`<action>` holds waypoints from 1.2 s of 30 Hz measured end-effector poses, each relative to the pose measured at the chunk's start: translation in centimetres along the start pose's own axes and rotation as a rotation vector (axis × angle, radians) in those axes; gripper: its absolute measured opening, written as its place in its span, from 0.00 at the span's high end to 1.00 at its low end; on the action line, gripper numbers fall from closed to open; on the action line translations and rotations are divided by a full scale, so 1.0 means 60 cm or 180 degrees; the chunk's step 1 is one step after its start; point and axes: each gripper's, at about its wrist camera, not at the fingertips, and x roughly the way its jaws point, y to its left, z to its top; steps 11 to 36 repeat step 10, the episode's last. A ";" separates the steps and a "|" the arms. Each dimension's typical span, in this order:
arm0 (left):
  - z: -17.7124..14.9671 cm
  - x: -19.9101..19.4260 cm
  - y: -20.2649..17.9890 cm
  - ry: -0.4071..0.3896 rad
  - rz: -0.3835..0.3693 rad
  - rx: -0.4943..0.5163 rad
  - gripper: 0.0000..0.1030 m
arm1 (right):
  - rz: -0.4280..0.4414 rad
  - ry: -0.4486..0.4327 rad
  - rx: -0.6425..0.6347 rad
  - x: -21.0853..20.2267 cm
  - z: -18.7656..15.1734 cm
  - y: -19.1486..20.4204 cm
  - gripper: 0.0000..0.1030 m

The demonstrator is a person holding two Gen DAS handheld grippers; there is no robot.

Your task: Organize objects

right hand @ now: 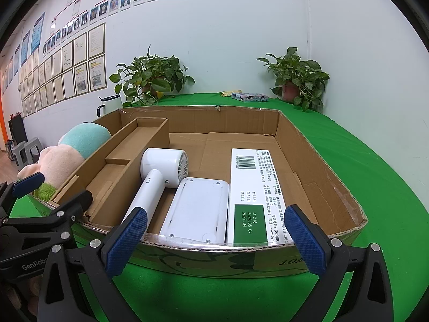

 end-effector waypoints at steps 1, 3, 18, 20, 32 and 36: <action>0.000 -0.001 -0.001 -0.0003 0.0010 0.0002 0.01 | -0.0009 0.0002 -0.0005 0.000 0.000 0.002 0.00; 0.001 -0.001 -0.002 -0.0002 0.0015 0.0007 0.01 | -0.0009 0.0001 -0.0004 0.001 0.000 0.003 0.00; 0.001 -0.002 -0.003 0.0000 0.0015 0.0010 0.01 | -0.0009 0.0002 -0.0003 0.001 0.000 0.005 0.00; 0.001 -0.002 -0.003 0.0000 0.0015 0.0010 0.01 | -0.0009 0.0002 -0.0003 0.001 0.000 0.005 0.00; 0.001 -0.002 -0.003 0.0000 0.0015 0.0010 0.01 | -0.0009 0.0002 -0.0003 0.001 0.000 0.005 0.00; 0.001 -0.002 -0.003 0.0000 0.0015 0.0010 0.01 | -0.0009 0.0002 -0.0003 0.001 0.000 0.005 0.00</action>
